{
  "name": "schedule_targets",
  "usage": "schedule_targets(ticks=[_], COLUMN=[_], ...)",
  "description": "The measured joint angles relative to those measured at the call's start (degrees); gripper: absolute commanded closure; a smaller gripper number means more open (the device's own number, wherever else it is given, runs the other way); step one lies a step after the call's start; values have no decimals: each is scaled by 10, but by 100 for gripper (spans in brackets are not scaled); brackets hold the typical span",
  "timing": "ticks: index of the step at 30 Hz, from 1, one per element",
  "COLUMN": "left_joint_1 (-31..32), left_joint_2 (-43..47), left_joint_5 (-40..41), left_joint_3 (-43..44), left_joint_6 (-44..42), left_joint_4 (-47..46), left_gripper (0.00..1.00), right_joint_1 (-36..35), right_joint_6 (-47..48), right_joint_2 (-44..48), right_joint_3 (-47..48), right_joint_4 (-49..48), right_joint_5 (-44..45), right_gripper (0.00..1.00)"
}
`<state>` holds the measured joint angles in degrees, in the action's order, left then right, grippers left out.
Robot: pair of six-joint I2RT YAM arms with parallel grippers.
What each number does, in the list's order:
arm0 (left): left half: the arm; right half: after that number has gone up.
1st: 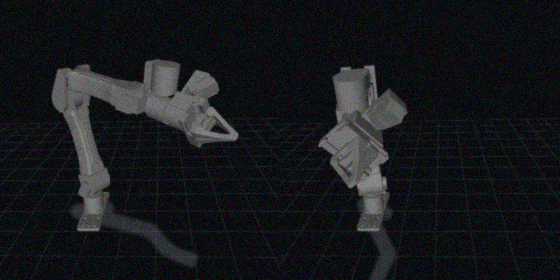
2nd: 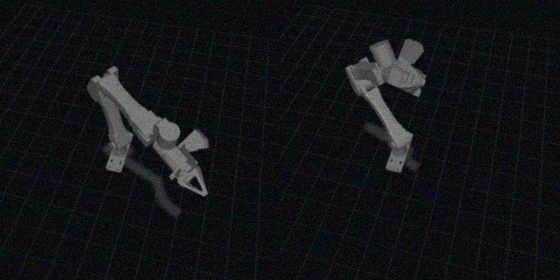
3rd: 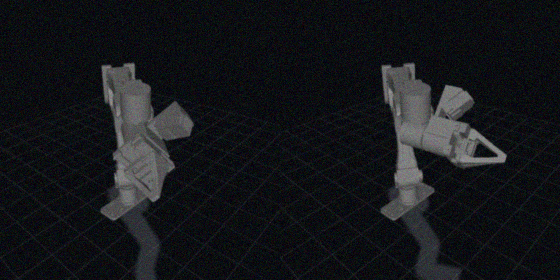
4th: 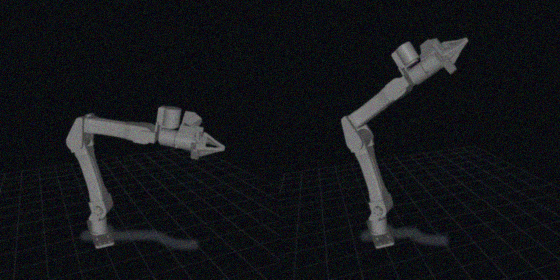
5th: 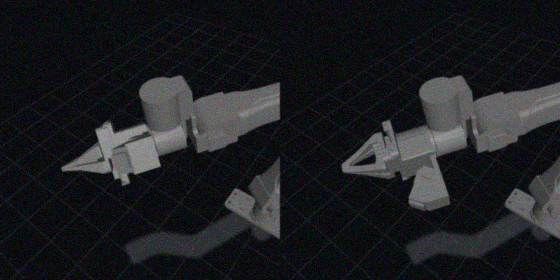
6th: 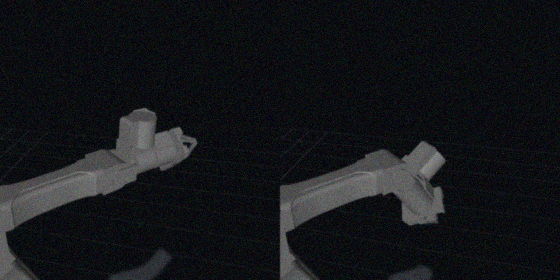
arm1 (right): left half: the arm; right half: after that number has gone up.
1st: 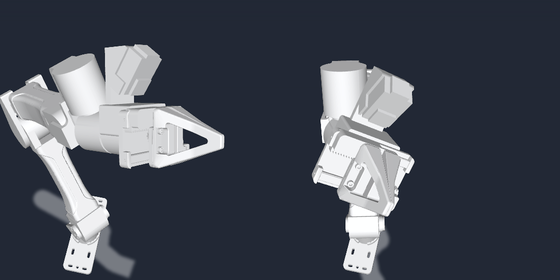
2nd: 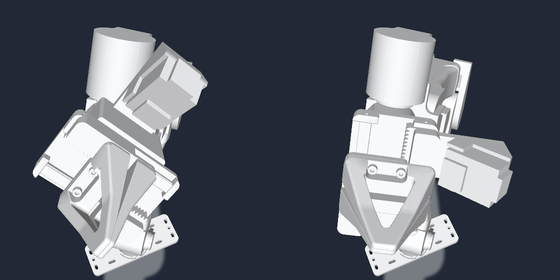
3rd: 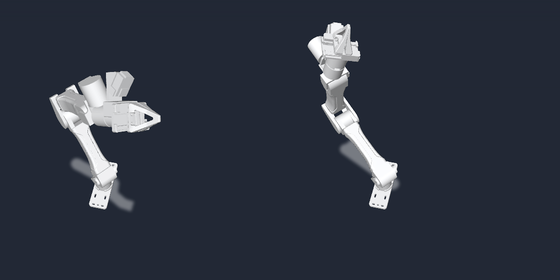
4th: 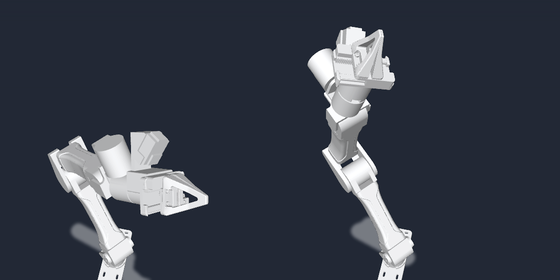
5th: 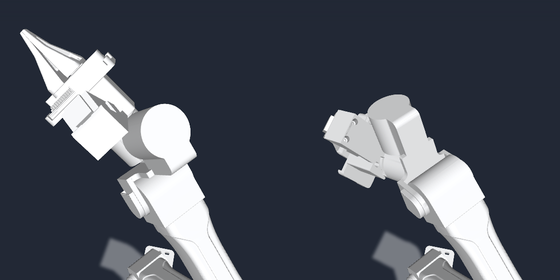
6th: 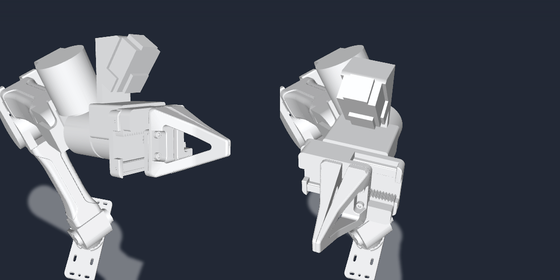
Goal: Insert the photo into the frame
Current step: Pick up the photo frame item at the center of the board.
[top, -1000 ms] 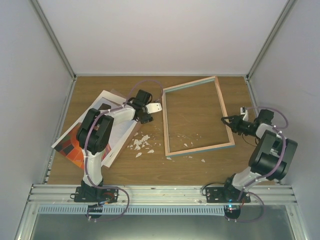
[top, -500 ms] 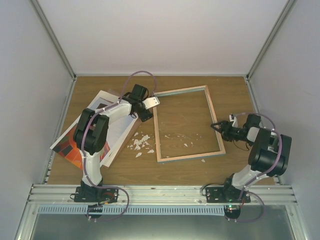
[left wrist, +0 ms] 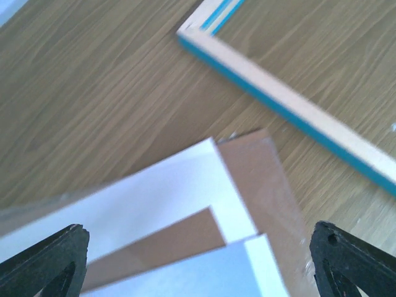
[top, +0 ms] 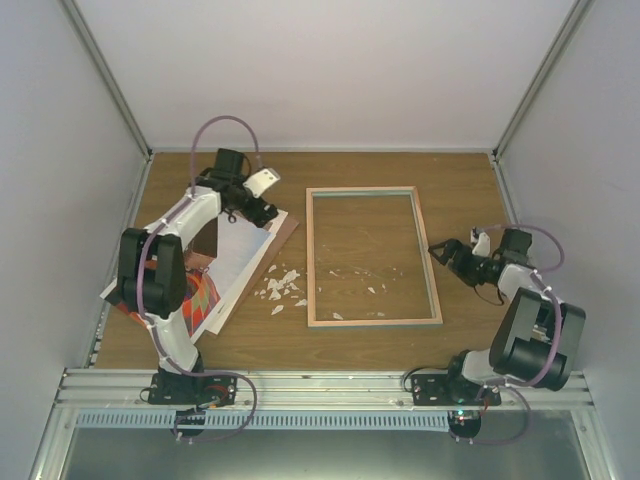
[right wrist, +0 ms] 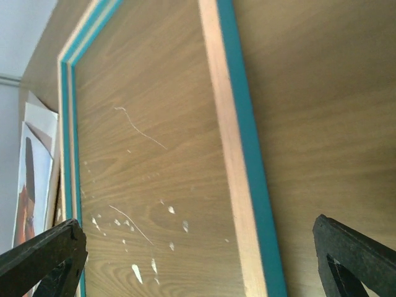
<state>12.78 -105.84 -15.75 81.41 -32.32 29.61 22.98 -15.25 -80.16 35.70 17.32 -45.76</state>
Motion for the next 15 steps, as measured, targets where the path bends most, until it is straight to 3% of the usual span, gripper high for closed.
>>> schedule_targets(ticks=[5, 15], left_joint_1=[-88, -261], left_joint_2=[21, 50], left_joint_5=[-34, -42], left_joint_3=[-20, -78], left_joint_6=[-10, -77], left_joint_4=[29, 66], left_gripper=[4, 6], right_joint_1=[-59, -390], right_joint_6=[0, 72], right_joint_2=[-1, -89], right_joint_3=[68, 249], right_joint_4=[10, -22], right_joint_5=[-7, 14], right_gripper=[2, 9])
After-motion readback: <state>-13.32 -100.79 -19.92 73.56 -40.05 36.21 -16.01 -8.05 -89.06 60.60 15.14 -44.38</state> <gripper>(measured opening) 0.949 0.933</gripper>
